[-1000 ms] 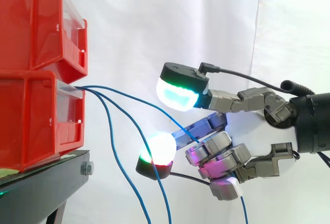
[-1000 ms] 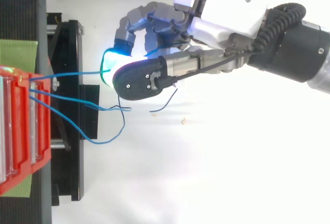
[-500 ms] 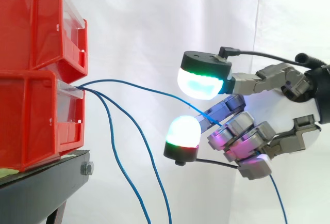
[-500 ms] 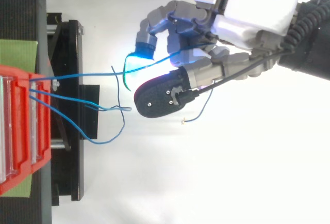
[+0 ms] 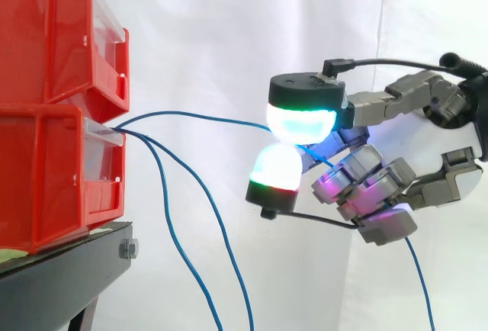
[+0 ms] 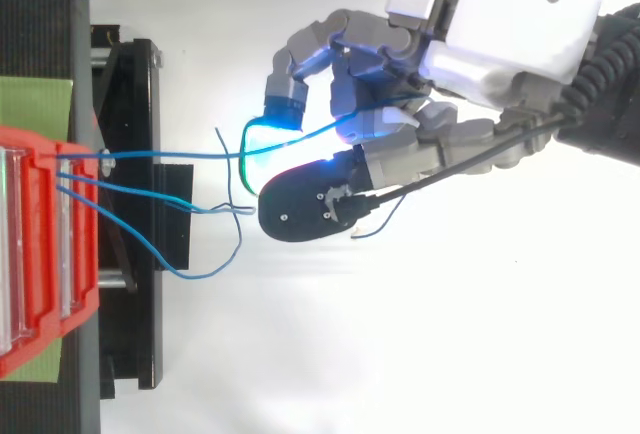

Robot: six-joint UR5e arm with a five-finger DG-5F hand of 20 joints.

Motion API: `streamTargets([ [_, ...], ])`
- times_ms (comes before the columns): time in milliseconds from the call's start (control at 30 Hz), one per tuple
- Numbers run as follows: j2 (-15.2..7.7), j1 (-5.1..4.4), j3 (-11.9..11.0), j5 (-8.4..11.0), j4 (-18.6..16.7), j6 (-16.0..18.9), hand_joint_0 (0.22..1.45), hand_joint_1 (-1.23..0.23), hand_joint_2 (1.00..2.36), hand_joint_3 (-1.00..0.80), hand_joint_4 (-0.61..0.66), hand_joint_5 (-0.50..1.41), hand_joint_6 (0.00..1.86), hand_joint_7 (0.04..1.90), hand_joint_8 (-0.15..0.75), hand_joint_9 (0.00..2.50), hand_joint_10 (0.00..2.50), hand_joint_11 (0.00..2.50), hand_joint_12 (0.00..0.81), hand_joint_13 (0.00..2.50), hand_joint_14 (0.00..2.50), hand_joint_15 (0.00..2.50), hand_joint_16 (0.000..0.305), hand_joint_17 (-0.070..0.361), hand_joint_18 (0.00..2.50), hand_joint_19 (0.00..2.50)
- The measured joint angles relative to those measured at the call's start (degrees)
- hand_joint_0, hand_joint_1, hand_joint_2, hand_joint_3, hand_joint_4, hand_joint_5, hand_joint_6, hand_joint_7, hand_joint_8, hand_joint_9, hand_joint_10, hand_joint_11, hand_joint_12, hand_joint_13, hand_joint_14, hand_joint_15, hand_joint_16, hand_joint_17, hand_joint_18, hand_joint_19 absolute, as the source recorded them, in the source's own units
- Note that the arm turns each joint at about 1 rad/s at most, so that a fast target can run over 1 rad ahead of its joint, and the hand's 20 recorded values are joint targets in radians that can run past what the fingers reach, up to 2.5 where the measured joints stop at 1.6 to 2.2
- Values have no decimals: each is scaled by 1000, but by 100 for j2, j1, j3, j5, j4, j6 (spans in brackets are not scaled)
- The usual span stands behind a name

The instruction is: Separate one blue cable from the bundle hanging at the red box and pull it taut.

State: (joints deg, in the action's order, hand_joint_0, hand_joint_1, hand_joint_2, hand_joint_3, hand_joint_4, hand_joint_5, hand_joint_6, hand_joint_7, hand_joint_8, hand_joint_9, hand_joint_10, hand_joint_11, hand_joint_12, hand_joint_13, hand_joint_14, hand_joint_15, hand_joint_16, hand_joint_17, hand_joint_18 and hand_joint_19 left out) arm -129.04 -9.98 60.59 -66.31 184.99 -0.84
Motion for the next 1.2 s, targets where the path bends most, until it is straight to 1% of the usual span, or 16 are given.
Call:
streamTargets([
  [67,1,-8,-31,11,75,-2,639,-813,1021,-125,72,-196,917,1042,329,420,2500,2284,476,969,2500,1747,54,120,1259,1072],
  [100,1,-14,-44,22,117,-3,648,-815,1020,-146,93,-198,921,1017,342,405,2500,2215,477,963,2500,1726,53,119,1259,1071],
  [167,-1,-27,-55,51,163,-3,628,-822,1015,-292,126,-200,919,987,353,406,2500,2136,470,954,2500,1709,52,118,1257,1081],
  [200,-1,-36,-57,78,183,-4,607,-815,1002,-466,139,-200,917,975,359,409,2500,2151,473,955,2500,1671,53,119,1255,1071],
  [267,-1,-48,-59,115,200,-8,551,-730,1000,-500,160,-198,915,950,370,417,2500,2099,469,965,2500,1644,55,123,1263,1030],
  [333,-2,-63,-62,141,211,-12,531,-609,1000,-500,166,-196,910,941,374,431,2500,2057,465,981,2500,1613,55,124,1270,999],
  [367,-2,-66,-62,148,215,-14,527,-583,1000,-500,175,-195,909,932,374,436,2500,2034,467,986,2500,1620,55,124,1273,978],
  [433,-4,-73,-63,156,216,-18,571,-468,1000,-500,167,-192,896,969,371,462,2500,2092,461,975,2500,1639,52,116,1248,1037],
  [467,-5,-75,-62,156,215,-19,595,-468,1000,-500,159,-192,895,975,369,466,2500,2096,460,973,2500,1631,51,114,1242,1057],
  [500,-5,-77,-61,156,215,-20,620,-491,1004,-447,150,-189,894,998,354,467,2500,2148,466,986,2500,1666,50,112,1240,1068],
  [600,-6,-81,-60,154,211,-26,612,-626,1018,-205,142,-184,914,1025,343,469,2500,2234,481,998,2500,1655,53,118,1253,1028],
  [733,-7,-82,-60,154,206,-29,615,-692,1017,-123,94,-180,926,1013,340,465,2500,2203,488,1016,2500,1664,58,131,1281,952],
  [1000,-7,-83,-57,153,201,-30,646,-790,1019,-175,33,-190,927,997,323,391,2500,2217,479,937,2500,1705,52,117,1255,1109],
  [1033,-7,-83,-57,153,200,-30,672,-833,1017,-216,32,-193,929,1017,319,378,2500,2205,467,925,2500,1720,52,117,1262,1119],
  [1167,-7,-83,-56,153,196,-30,701,-838,1012,-309,29,-198,930,987,316,357,2500,2149,461,911,2500,1717,52,116,1277,1180],
  [1200,-7,-83,-56,153,196,-30,702,-842,1005,-418,66,-199,928,983,323,355,2500,2116,454,903,2500,1717,51,115,1277,1191],
])
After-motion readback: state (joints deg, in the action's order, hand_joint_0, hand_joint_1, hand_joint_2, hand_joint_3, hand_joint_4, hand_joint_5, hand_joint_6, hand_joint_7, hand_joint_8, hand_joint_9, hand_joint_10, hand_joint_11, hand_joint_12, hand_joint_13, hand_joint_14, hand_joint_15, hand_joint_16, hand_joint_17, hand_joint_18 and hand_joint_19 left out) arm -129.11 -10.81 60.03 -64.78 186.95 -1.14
